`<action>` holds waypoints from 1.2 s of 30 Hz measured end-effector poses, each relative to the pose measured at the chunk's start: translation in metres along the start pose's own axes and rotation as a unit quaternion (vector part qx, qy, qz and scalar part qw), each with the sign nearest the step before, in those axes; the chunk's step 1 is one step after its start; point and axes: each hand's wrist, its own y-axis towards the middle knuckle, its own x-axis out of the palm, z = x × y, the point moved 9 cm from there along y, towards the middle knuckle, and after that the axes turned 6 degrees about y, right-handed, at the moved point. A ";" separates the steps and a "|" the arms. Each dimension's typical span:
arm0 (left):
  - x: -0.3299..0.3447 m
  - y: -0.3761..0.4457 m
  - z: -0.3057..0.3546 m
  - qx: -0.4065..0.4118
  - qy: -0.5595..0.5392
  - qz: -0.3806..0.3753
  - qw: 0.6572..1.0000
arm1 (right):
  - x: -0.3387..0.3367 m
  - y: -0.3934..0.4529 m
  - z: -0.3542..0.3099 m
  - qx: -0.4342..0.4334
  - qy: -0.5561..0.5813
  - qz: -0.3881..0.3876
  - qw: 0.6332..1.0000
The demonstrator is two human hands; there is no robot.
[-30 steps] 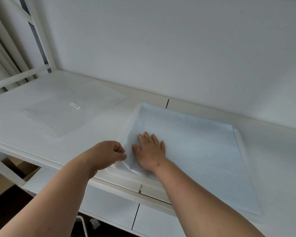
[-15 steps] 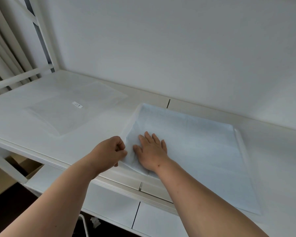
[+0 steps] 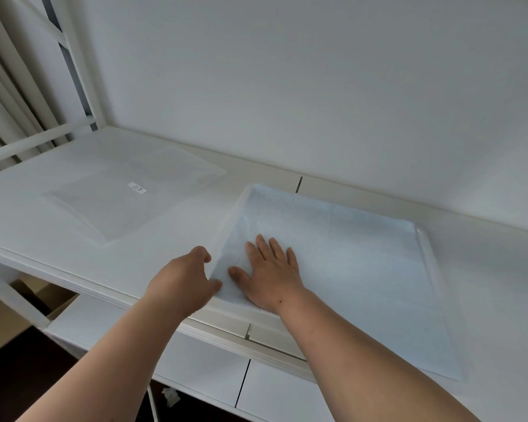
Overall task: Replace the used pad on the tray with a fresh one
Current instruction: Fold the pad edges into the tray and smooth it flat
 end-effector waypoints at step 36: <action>0.025 0.016 -0.013 -0.062 -0.304 -0.112 0.944 | -0.005 0.001 -0.005 -0.029 0.058 -0.009 0.998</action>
